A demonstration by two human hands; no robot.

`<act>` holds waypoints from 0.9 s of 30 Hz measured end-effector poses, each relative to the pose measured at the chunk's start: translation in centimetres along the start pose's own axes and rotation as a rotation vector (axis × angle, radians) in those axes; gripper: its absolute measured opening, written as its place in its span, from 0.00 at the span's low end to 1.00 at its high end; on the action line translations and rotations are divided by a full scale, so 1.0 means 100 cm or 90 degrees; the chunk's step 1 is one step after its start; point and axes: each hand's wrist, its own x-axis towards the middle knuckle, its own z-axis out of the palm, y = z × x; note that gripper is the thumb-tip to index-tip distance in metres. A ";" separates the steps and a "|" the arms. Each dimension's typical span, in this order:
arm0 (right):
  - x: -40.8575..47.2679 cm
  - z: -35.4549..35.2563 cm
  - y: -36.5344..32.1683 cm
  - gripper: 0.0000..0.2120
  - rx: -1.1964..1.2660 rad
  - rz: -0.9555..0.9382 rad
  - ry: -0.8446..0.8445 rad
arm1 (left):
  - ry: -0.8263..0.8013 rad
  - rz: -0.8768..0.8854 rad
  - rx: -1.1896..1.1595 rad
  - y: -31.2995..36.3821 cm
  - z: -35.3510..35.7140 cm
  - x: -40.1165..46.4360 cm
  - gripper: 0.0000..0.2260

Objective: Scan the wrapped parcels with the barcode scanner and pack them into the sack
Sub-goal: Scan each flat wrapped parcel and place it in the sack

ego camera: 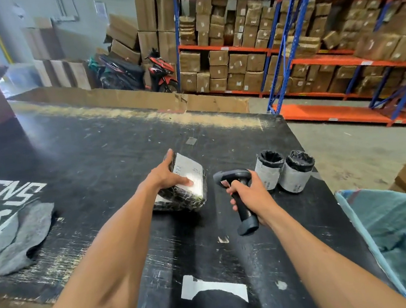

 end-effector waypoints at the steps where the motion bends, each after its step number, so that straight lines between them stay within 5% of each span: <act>1: 0.002 0.001 -0.005 0.17 0.027 -0.008 -0.003 | -0.001 0.025 -0.008 0.001 0.001 -0.002 0.61; 10: -0.003 0.010 -0.026 0.21 -0.055 -0.038 0.045 | 0.152 0.140 -0.209 -0.018 0.046 -0.039 0.45; 15: -0.010 0.018 -0.041 0.24 -0.054 -0.088 0.055 | 0.207 0.186 -0.319 -0.016 0.050 -0.057 0.42; 27: -0.018 0.021 -0.059 0.25 -0.139 -0.166 0.067 | 0.256 0.209 -0.327 -0.007 0.042 -0.072 0.42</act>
